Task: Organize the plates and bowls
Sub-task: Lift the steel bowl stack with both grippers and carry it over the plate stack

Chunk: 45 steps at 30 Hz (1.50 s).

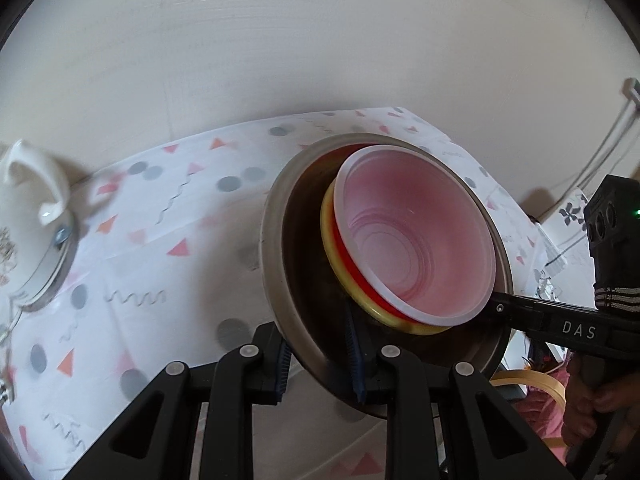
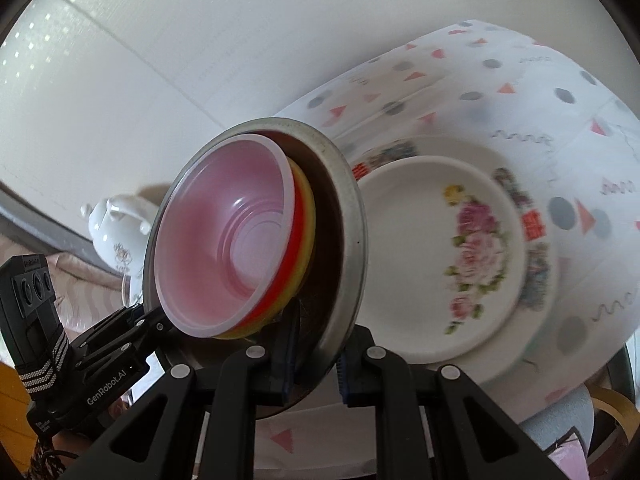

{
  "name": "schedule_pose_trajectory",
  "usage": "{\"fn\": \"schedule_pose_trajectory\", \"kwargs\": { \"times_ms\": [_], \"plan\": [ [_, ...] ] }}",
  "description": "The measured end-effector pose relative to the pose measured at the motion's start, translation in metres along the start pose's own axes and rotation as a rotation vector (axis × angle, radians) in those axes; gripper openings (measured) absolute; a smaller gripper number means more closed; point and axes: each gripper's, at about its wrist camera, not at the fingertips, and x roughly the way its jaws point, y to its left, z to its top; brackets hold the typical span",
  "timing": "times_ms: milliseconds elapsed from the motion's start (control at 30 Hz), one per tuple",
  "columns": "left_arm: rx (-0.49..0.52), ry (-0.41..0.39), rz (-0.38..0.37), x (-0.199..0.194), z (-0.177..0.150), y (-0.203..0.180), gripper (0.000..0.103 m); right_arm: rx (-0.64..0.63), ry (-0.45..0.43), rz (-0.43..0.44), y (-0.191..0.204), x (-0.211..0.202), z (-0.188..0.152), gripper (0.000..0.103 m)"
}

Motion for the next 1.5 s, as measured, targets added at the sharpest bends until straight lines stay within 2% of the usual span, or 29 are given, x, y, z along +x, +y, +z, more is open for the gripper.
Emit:
{"fn": "schedule_pose_trajectory", "kwargs": {
  "times_ms": [333,767,1500],
  "plan": [
    [0.052,0.03,-0.04,0.023,0.017,-0.037,0.024,0.067,-0.042,-0.045,-0.03,-0.018,0.006,0.016],
    [0.072,0.084,-0.074,0.053,0.031,-0.064,0.024,0.147,-0.058,-0.081,-0.07,-0.029,0.01,0.016],
    [0.053,0.14,-0.065,0.078,0.026,-0.063,0.025,0.187,-0.032,-0.113,-0.085,-0.012,0.008,0.016]
  ]
}}
